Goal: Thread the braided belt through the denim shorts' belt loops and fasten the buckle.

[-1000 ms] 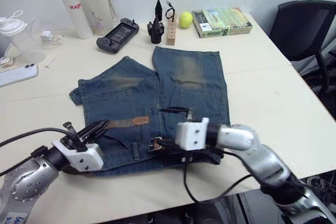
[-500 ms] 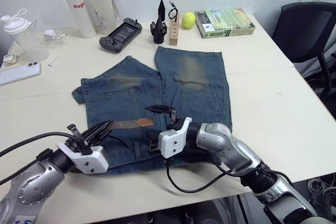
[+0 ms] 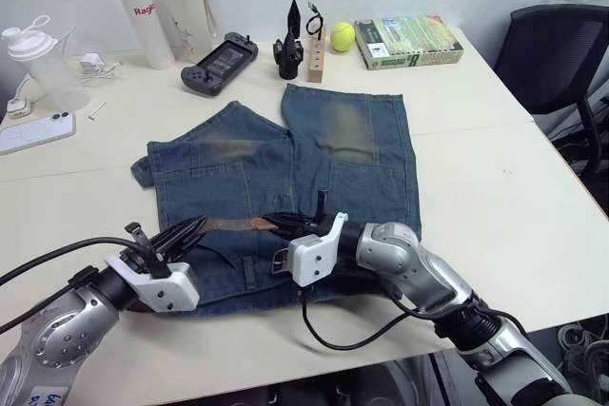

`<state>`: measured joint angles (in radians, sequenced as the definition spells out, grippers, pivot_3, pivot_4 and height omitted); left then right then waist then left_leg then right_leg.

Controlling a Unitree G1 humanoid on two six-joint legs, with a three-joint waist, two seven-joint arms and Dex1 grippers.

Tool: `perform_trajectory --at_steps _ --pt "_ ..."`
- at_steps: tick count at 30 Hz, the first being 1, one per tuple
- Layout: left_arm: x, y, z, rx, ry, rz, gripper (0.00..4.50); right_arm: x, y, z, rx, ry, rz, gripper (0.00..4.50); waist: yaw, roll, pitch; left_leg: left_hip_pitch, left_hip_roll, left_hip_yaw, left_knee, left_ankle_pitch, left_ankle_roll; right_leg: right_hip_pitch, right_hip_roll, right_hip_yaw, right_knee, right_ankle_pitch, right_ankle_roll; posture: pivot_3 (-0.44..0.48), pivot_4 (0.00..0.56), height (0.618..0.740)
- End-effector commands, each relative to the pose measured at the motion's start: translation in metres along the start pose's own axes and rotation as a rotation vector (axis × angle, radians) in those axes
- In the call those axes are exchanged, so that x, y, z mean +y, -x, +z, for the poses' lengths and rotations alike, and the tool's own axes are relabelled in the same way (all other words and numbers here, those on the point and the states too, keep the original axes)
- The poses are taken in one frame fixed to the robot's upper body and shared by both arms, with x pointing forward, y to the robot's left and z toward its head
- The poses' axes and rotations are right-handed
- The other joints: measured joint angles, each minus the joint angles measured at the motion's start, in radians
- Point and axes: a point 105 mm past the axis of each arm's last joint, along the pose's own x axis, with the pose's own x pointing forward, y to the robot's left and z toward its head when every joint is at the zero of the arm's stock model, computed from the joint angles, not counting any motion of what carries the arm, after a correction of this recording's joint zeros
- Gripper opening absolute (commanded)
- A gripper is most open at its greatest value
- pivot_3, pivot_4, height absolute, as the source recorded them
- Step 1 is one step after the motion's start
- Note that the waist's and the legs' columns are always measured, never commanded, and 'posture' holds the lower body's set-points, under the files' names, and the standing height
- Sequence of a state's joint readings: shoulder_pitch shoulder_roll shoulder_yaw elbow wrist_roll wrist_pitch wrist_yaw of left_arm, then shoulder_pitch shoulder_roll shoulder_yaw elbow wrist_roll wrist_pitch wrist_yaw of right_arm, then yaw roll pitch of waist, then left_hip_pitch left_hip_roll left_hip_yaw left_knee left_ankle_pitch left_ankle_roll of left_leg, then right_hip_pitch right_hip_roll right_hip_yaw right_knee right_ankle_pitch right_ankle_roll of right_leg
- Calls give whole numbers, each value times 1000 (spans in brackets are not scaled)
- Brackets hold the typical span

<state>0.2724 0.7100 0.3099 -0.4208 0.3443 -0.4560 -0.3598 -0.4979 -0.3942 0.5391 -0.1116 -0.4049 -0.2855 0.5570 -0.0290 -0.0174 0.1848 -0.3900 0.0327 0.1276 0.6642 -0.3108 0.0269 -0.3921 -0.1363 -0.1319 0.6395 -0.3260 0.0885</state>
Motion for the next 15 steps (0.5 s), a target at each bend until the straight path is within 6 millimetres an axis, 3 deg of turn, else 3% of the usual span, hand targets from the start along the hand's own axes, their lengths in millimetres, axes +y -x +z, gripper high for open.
perform_trajectory --at_steps 1,4,6,9,15 --pt "3 -4 8 -34 22 -4 1222 -6 1 8 -29 24 -31 0 1 0 0 0 0 0 0 0 0 0 0 0 0 0 0 0 150 724" --pt "-2 -2 9 -28 116 -51 2591 -8 1 4 -6 35 -44 0 0 0 0 0 0 0 0 0 0 0 0 0 1 0 0 0 150 724" --pt "4 6 17 -44 242 -52 3559 -9 2 -1 13 56 -40 0 -1 0 0 0 0 0 0 0 0 0 0 0 1 0 0 0 150 724" --pt "25 23 29 -76 570 -33 3559 -9 3 -6 23 74 -36 0 -4 0 0 0 1 -1 0 0 0 0 0 1 1 0 0 0 150 724" --pt "34 49 67 -208 1363 -211 3559 -10 -2 -6 8 85 -51 0 -2 1 1 1 2 -8 3 1 -2 5 0 0 1 -2 -3 0 150 724"
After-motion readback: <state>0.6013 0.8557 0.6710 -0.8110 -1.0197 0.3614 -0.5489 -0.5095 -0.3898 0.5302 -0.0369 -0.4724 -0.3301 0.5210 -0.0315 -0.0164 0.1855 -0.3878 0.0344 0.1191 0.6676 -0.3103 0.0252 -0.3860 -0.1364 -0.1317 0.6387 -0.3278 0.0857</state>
